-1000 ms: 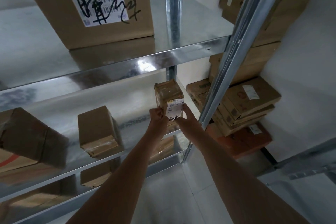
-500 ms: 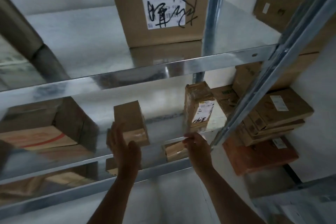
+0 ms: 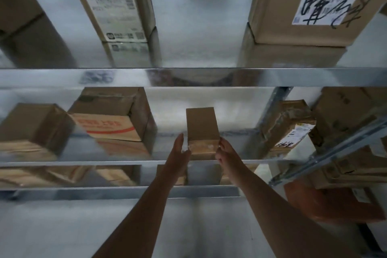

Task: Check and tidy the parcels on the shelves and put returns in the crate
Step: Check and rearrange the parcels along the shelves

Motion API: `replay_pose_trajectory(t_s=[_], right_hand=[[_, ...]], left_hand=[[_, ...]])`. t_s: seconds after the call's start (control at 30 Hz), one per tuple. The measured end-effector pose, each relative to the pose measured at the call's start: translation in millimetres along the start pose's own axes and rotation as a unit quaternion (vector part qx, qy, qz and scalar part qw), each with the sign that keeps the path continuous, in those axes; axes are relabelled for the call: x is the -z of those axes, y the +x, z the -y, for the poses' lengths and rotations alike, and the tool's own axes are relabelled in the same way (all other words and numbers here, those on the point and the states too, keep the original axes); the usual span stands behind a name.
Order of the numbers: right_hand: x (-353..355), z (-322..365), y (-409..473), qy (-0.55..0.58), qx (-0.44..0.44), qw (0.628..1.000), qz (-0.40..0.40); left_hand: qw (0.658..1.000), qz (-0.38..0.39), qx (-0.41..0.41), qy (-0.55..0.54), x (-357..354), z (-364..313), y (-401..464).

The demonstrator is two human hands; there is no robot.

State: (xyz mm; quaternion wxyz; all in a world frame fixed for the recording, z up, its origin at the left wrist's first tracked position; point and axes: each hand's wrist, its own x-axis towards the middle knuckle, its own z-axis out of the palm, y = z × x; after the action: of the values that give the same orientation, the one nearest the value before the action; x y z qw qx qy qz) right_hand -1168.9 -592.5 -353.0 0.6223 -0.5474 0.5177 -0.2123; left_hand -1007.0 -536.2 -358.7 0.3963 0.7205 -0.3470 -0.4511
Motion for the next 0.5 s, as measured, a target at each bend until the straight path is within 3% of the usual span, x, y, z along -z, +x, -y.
replay_pose_trajectory(t_s=[0.17,0.37,0.5], right_hand=[[-10,11,-24,0.028,-0.012,1.0,0.0],[-22,41,-67,0.007,0.074,0.996,-0.041],[-31,66,-86,-0.029,0.103,0.992,-0.069]], left_hand=[[1.0,-0.023,-0.003,-0.01,11,-5,-18],[0.994,-0.016,-0.104,0.0,37,-31,-64],[0.993,-0.018,-0.114,-0.013,57,-42,-78]])
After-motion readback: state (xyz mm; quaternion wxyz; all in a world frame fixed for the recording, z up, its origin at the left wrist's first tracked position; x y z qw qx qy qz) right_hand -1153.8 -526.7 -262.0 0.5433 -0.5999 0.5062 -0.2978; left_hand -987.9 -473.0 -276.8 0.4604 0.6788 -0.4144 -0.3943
